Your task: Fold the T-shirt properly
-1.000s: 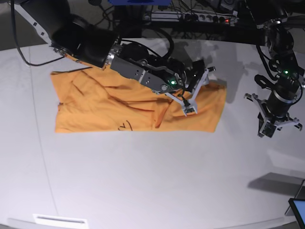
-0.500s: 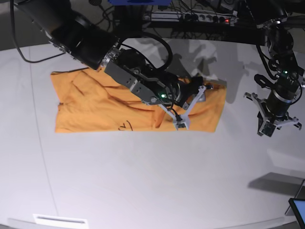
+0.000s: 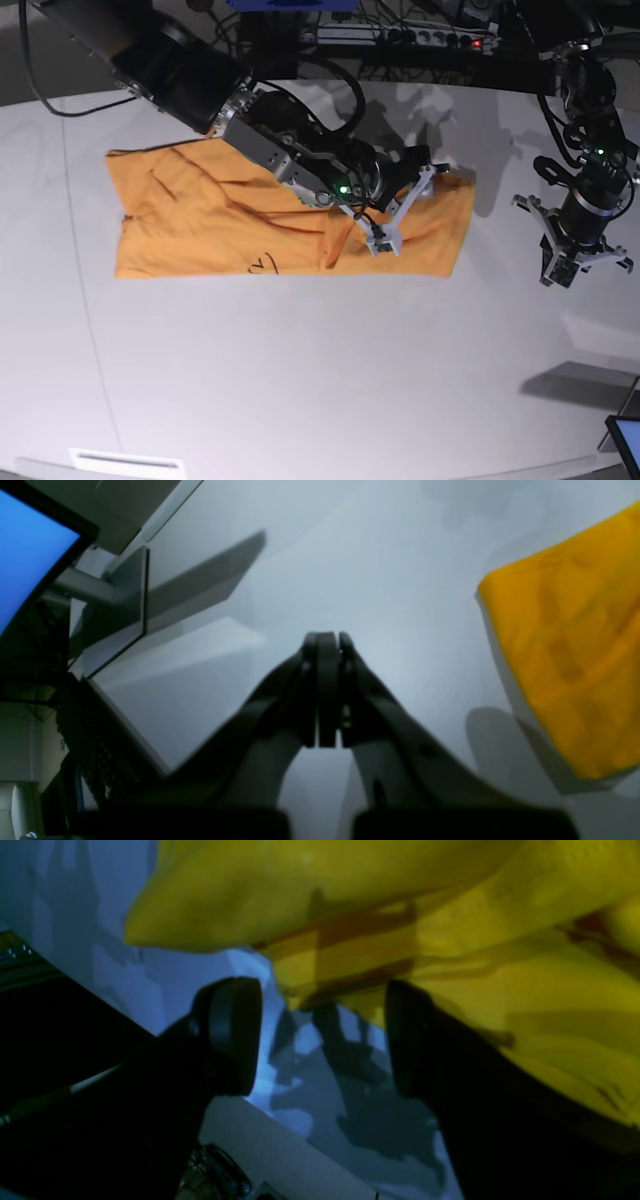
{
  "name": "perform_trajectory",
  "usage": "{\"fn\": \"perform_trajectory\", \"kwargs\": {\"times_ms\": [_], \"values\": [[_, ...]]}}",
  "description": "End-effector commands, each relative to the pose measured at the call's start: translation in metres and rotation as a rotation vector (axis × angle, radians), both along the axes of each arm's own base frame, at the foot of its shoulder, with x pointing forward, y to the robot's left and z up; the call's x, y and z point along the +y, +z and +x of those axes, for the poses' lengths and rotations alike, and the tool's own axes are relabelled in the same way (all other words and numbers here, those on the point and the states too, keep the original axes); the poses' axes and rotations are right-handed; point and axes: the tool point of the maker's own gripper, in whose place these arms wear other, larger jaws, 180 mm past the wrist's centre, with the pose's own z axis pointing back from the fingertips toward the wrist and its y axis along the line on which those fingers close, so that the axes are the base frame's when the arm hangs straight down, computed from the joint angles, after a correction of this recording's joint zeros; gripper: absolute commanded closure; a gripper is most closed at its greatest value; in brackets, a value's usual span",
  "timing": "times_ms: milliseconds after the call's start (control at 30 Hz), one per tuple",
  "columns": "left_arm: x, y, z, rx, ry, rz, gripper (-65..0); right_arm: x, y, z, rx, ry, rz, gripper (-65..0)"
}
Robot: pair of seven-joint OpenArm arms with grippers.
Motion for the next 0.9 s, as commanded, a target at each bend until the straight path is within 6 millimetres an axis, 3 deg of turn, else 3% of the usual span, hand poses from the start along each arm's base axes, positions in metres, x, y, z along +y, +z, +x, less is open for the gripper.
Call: {"fn": "perform_trajectory", "kwargs": {"times_ms": [0, 867], "values": [[0.002, 0.015, 0.005, -0.047, -0.005, 0.011, 0.0, 0.009, 0.013, 0.005, -0.031, 0.004, 0.034, -37.3], [0.002, 0.016, 0.004, -0.048, -0.007, 0.014, 0.0, 0.014, 0.017, 0.012, -0.095, 0.005, 0.069, -37.1]]}}
